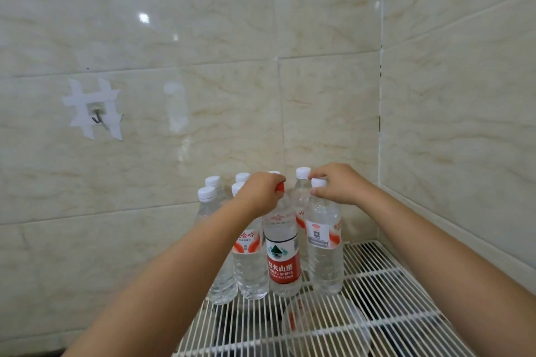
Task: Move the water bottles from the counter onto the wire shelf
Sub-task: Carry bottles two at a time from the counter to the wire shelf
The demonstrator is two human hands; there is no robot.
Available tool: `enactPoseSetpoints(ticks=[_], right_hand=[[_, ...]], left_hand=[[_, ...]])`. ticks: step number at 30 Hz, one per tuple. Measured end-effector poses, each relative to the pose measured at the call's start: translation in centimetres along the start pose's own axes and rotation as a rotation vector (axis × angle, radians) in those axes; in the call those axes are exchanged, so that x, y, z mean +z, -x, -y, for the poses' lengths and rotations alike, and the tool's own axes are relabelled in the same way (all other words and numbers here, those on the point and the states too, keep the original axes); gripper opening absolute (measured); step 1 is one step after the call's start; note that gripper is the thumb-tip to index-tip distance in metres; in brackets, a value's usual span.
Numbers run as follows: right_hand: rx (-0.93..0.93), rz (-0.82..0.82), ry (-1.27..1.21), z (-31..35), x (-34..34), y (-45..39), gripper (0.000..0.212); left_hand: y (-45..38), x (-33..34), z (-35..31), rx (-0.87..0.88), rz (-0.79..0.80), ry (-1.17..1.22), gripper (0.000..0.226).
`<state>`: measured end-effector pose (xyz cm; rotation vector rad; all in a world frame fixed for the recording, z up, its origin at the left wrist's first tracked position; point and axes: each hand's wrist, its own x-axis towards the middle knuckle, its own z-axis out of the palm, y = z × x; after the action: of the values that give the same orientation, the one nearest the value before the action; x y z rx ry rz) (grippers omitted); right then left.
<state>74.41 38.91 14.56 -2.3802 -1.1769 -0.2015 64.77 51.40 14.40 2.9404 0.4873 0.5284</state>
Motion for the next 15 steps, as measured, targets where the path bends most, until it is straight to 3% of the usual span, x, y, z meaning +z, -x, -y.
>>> enactPoseSetpoints(ticks=[11,15], right_hand=[[0.038,-0.115,0.019,0.3,1.3,-0.1,0.03],[-0.016,-0.016,-0.04,0.4,0.6,0.0,0.03]], left_hand=[[0.3,0.9,0.0,-0.016,-0.077,0.021,0.03],[0.7,0.7,-0.1,0.001,-0.049,0.001,0.027]])
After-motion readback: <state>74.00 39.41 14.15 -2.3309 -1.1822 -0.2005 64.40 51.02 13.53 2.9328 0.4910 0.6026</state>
